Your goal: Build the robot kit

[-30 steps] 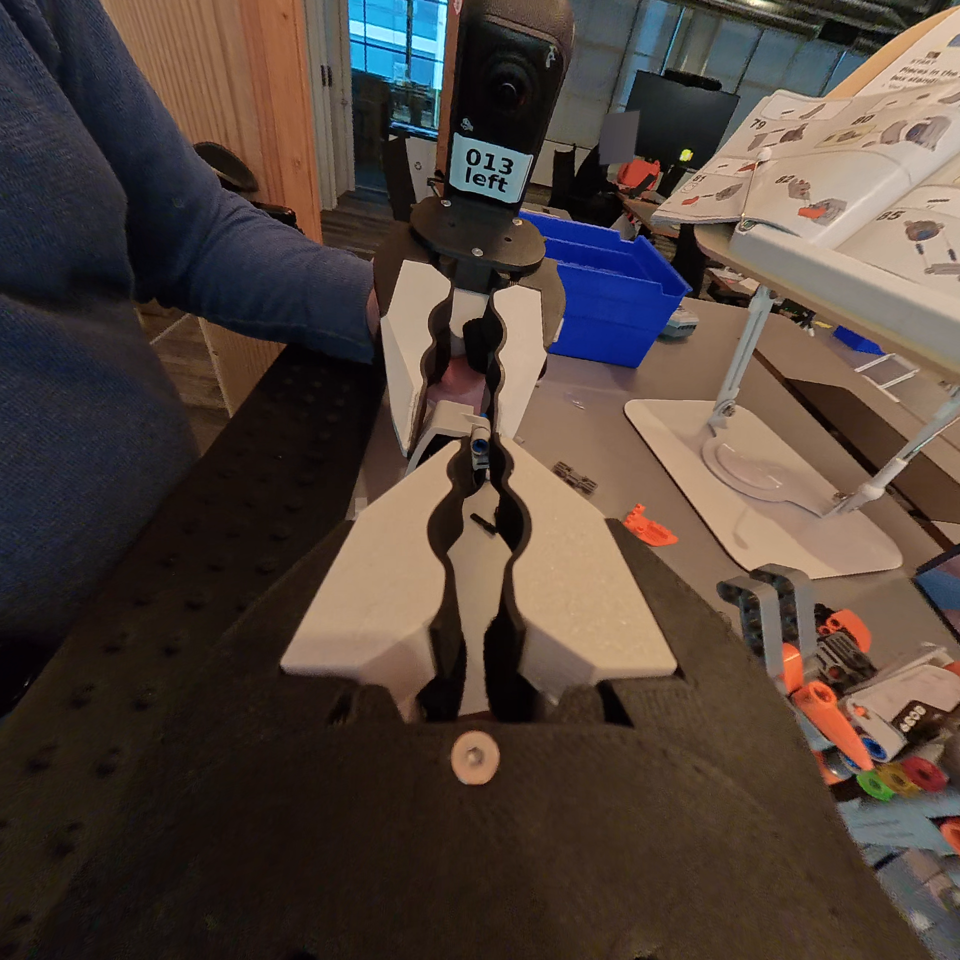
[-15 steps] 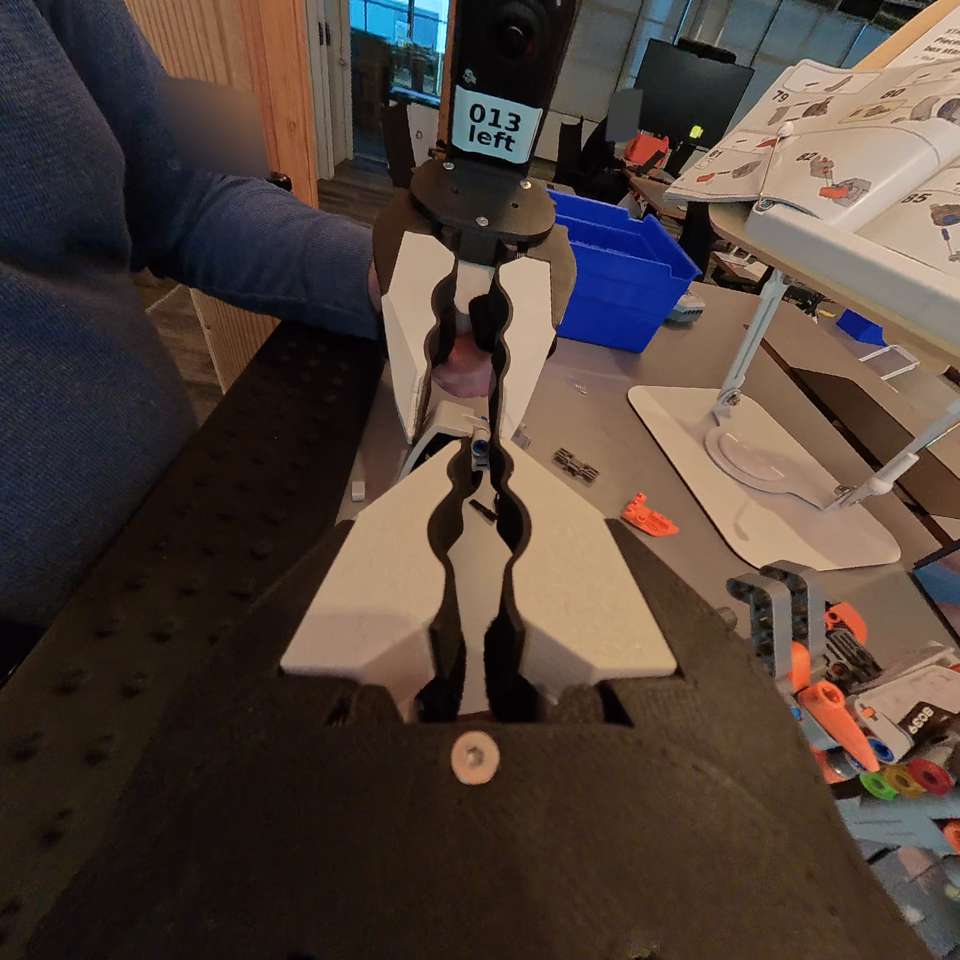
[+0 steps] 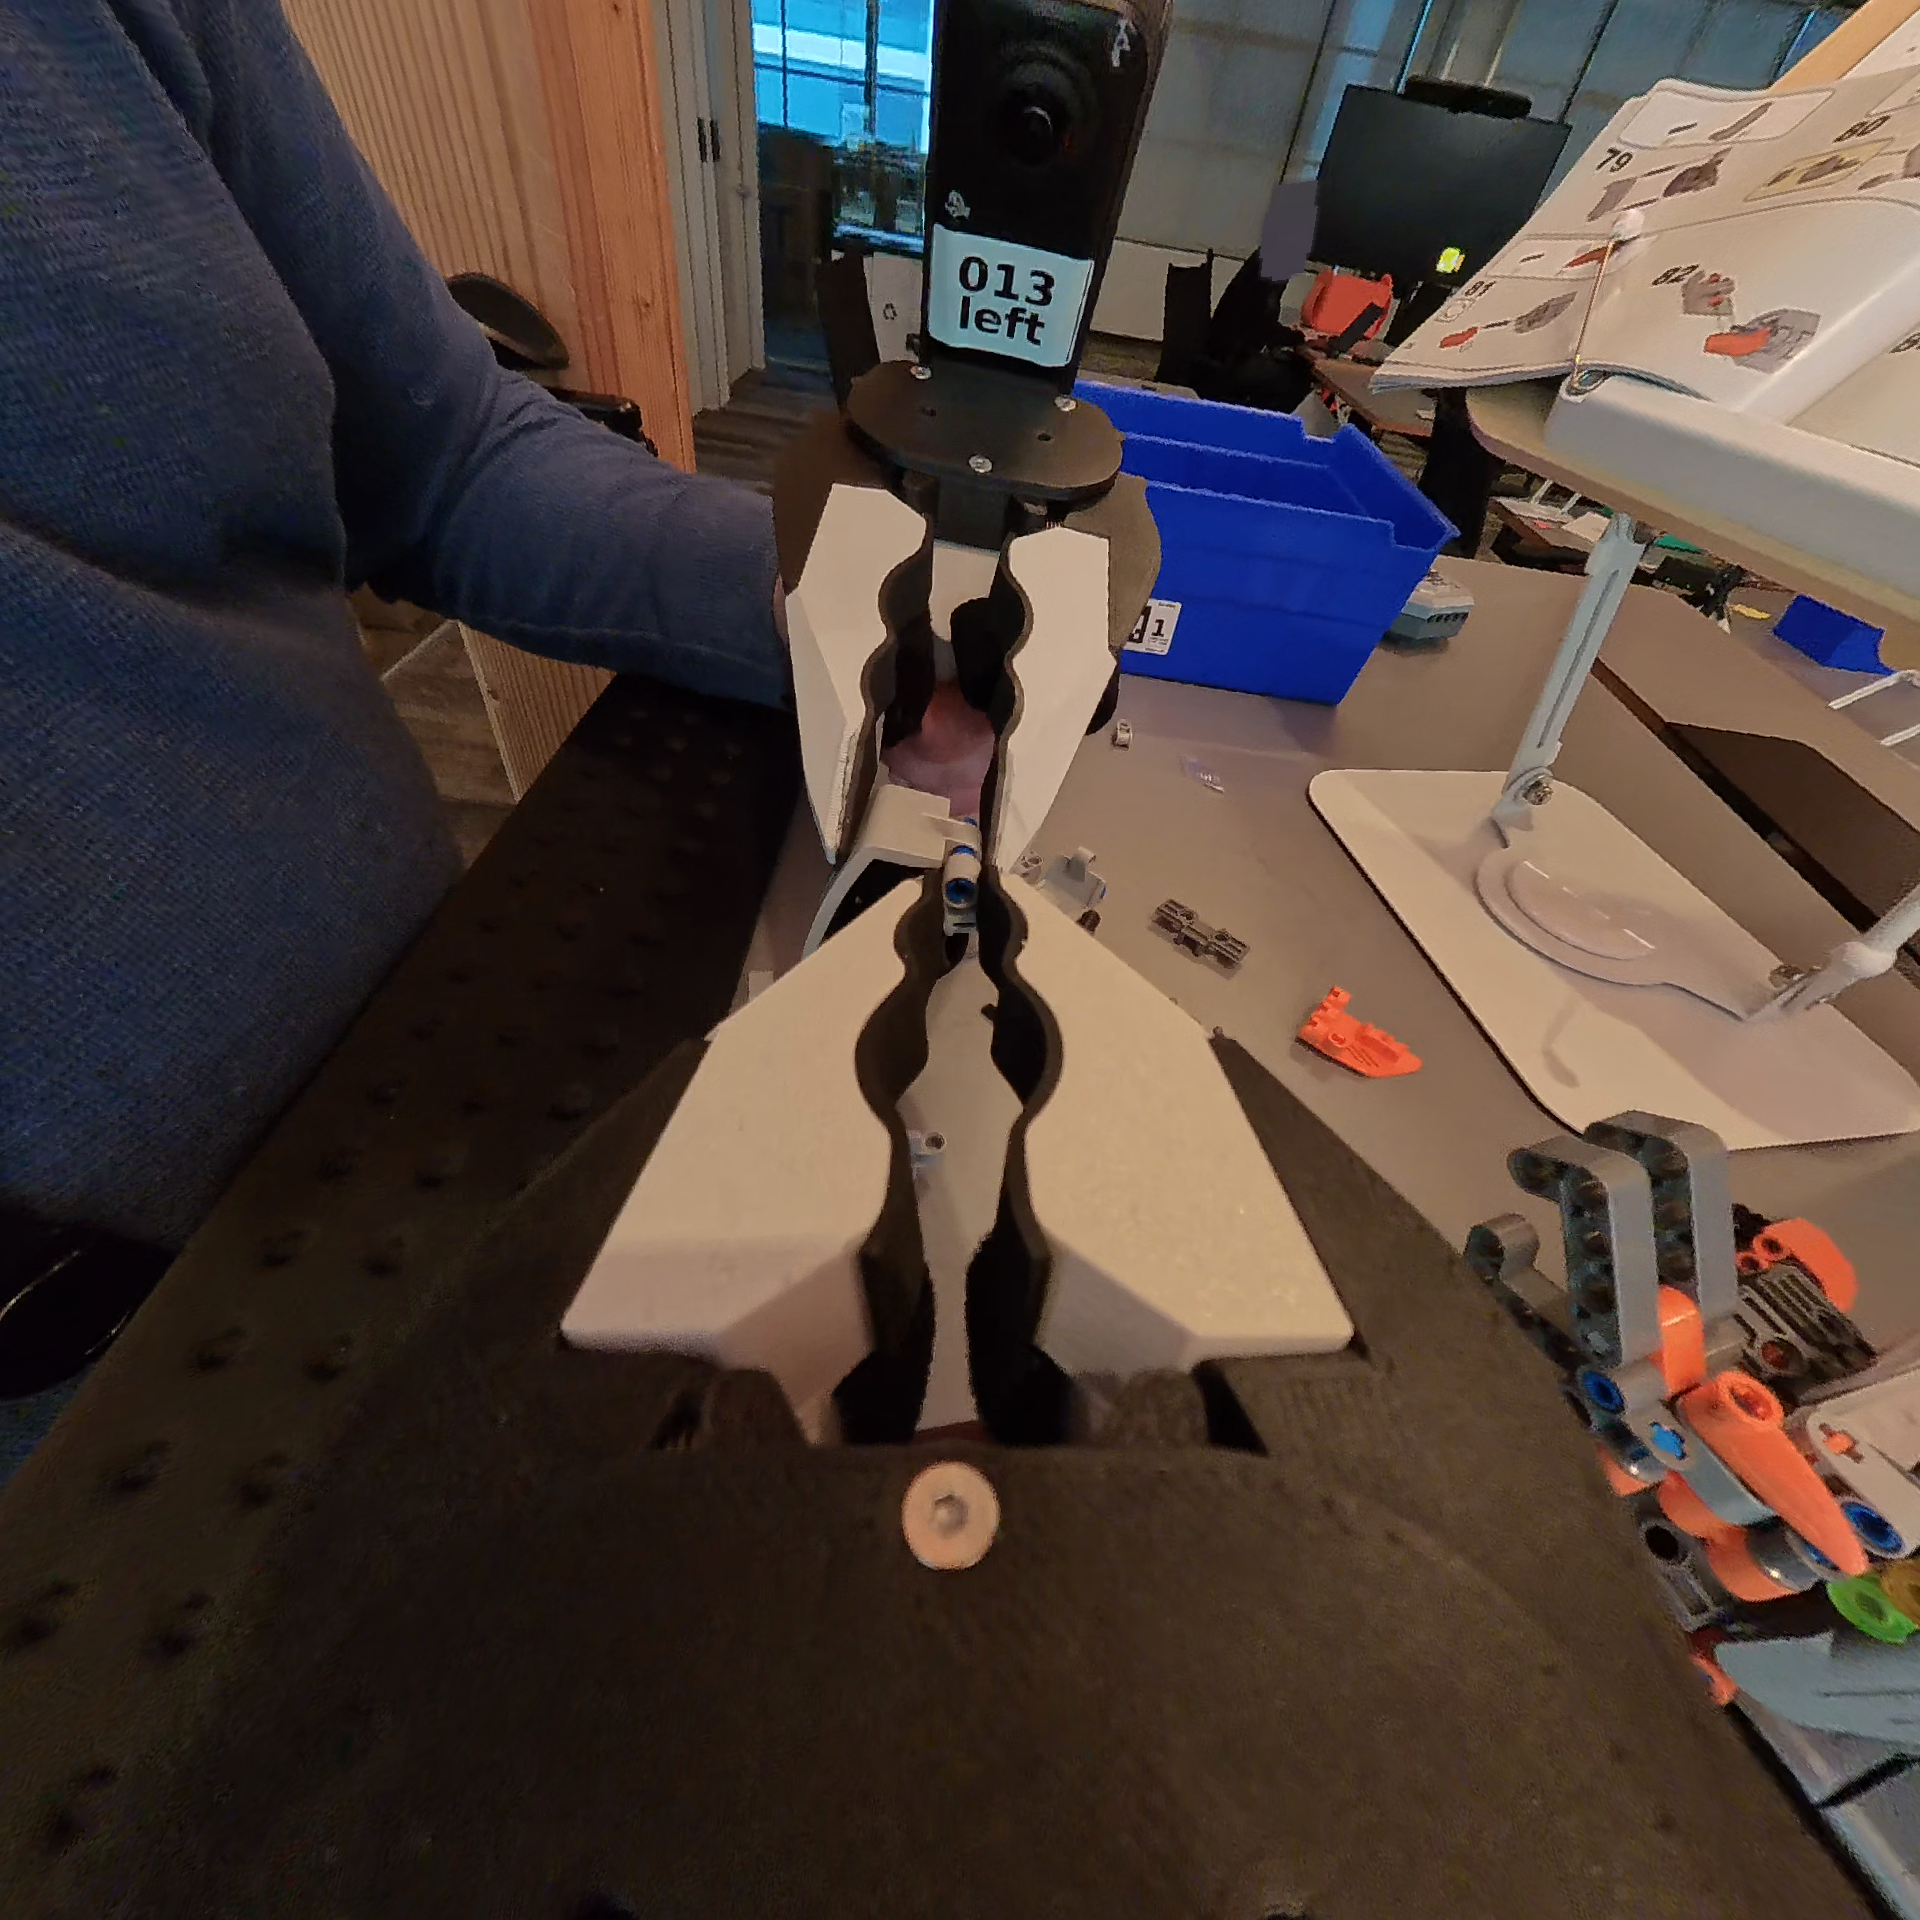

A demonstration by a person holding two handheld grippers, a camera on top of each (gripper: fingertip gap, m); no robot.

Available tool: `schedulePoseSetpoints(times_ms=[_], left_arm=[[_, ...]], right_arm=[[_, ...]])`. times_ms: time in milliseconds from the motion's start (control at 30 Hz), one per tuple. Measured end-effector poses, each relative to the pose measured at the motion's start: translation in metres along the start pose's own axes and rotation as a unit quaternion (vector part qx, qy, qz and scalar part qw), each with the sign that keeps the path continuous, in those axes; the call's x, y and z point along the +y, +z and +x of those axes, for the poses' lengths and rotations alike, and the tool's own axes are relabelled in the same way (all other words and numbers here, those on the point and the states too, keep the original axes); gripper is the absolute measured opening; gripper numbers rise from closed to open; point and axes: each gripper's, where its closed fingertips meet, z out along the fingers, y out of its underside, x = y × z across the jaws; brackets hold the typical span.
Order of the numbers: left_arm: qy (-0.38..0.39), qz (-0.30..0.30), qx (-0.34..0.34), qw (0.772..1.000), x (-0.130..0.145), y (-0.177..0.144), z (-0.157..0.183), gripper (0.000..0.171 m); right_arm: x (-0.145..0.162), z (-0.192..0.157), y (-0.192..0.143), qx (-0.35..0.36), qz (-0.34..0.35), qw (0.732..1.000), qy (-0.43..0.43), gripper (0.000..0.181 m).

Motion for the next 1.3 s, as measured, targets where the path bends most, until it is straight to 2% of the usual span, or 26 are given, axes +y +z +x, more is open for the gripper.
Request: schedulePoseSetpoints(times_ms=[133, 233, 333, 400, 567, 700, 833, 1000, 1100, 1300], left_arm=[[-0.004, 0.004, 0.002, 1.0, 0.0, -0.003, 0.0, 0.023], [-0.039, 0.042, -0.025, 0.998, -0.004, -0.03, -0.018, 0.023], [-0.049, 0.034, -0.022, 0.998, 0.003, -0.03, -0.017, 0.023], [-0.041, 0.004, -0.031, 0.999, 0.012, -0.024, -0.02, 0.023], [-0.087, -0.052, -0.027, 0.994, 0.033, -0.016, -0.027, 0.023], [-0.111, -0.108, -0.05, 0.987, 0.053, -0.004, -0.041, 0.024], [-0.157, -0.178, -0.036, 0.971, 0.083, 0.004, -0.043, 0.024], [-0.172, -0.187, -0.047, 0.966, 0.091, 0.001, -0.048, 0.027], [-0.174, -0.184, -0.055, 0.966, 0.091, -0.001, -0.051, 0.035], [-0.16, -0.191, -0.069, 0.966, 0.093, -0.005, -0.05, 0.042]], right_arm=[[0.0, -0.001, -0.001, -0.002, 0.002, 1.0, 0.001, 0.004], [-0.003, 0.014, -0.023, 0.019, 0.023, 0.999, 0.024, 0.004], [0.008, 0.011, -0.017, 0.012, 0.0, 1.0, 0.026, 0.004], [0.013, 0.014, -0.017, 0.013, -0.009, 0.999, 0.035, 0.004], [0.026, 0.024, -0.022, 0.015, -0.032, 0.996, 0.083, 0.005], [0.029, 0.03, -0.025, 0.018, -0.034, 0.993, 0.113, 0.005], [0.042, 0.033, -0.022, 0.023, -0.061, 0.988, 0.137, 0.005], [0.051, 0.034, -0.022, 0.019, -0.078, 0.982, 0.17, 0.005], [0.054, 0.033, -0.022, 0.021, -0.089, 0.98, 0.176, 0.005], [0.077, 0.026, -0.021, 0.029, -0.159, 0.976, 0.145, 0.005]])
